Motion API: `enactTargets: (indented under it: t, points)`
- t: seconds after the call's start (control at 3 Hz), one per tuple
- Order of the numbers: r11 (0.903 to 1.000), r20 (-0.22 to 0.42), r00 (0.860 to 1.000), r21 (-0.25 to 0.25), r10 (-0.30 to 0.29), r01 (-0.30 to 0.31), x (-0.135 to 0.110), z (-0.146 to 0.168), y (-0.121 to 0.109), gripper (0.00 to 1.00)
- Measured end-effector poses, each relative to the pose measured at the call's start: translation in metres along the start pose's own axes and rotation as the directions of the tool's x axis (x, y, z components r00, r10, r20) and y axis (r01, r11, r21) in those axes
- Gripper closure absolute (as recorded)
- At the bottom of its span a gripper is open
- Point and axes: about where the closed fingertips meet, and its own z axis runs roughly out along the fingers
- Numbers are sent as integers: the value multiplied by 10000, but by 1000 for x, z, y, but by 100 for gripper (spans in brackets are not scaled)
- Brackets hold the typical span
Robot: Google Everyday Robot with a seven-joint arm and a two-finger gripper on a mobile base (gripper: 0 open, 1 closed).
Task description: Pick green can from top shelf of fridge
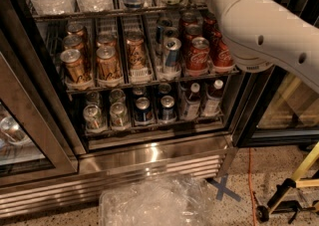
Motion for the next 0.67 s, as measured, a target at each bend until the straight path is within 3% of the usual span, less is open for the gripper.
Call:
enactTargets:
  t: [0.33,0.67]
  points:
    - [9964,696,9957,-620,620,-577,-33,-13,-1,100]
    - [9809,847,9880,-1571,1290,-1147,-53,-29,7,100]
